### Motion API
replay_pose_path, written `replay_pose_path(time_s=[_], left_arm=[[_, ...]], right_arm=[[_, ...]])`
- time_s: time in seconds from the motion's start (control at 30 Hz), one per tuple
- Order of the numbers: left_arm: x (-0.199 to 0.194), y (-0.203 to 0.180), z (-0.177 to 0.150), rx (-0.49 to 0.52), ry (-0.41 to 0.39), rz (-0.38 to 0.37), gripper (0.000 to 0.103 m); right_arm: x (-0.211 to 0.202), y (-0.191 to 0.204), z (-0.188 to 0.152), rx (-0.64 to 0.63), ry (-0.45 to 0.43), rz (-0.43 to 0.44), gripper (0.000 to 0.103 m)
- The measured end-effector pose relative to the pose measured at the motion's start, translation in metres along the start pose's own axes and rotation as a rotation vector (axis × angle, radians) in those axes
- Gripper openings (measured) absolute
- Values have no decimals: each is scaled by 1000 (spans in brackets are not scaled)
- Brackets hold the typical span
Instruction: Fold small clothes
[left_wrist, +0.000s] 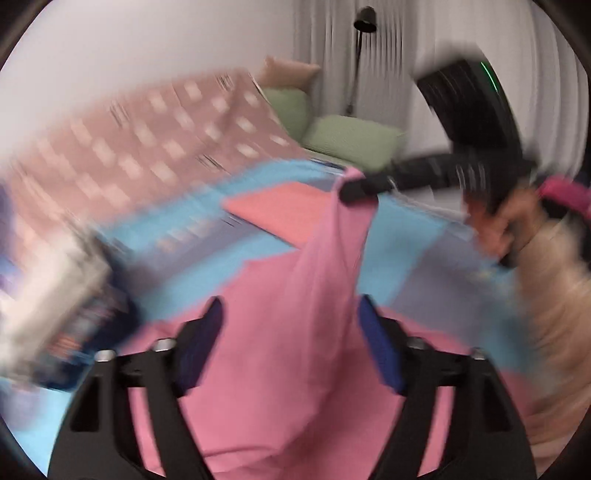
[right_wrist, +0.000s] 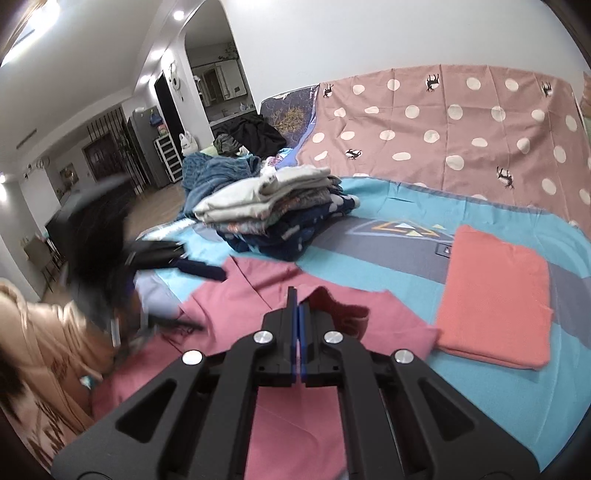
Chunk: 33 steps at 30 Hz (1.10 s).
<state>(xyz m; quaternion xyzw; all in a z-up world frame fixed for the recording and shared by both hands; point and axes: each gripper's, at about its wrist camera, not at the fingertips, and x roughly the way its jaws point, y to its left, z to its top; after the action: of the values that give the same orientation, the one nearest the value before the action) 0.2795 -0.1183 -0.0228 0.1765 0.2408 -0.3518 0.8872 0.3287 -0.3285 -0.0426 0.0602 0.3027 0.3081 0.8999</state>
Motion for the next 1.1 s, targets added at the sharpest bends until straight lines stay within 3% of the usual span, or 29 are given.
replay_pose_path(time_s=[0.17, 0.27, 0.33, 0.43, 0.5, 0.53, 0.57, 0.6, 0.87, 0.97, 1.1], left_arm=[[12, -67, -22, 266, -128, 422, 83], [33, -89, -33, 348, -109, 467, 83], [50, -95, -35, 369, -93, 537, 83], [70, -92, -36, 348, -69, 648, 65], [84, -88, -35, 344, -38, 675, 34], [86, -87, -34, 328, -23, 667, 28], [90, -82, -33, 297, -4, 679, 12], [91, -80, -33, 276, 3, 698, 5], [100, -50, 5, 164, -18, 771, 5], [103, -46, 6, 133, 30, 703, 7], [114, -59, -26, 212, 140, 597, 7]], right_arm=[[0, 15, 13, 18, -20, 10, 1], [-4, 27, 18, -8, -19, 25, 1], [-6, 32, 20, -19, -15, 32, 1], [-7, 31, 20, -11, -12, 57, 1], [-7, 27, 19, -3, -12, 61, 1], [-7, 25, 19, -2, -12, 60, 1], [-6, 23, 20, -2, -11, 57, 1], [-5, 20, 21, -5, -10, 49, 1], [6, -5, 62, -24, -19, 74, 1], [12, -12, 64, -16, -3, 52, 2], [33, -37, 18, 81, 97, 2, 2]])
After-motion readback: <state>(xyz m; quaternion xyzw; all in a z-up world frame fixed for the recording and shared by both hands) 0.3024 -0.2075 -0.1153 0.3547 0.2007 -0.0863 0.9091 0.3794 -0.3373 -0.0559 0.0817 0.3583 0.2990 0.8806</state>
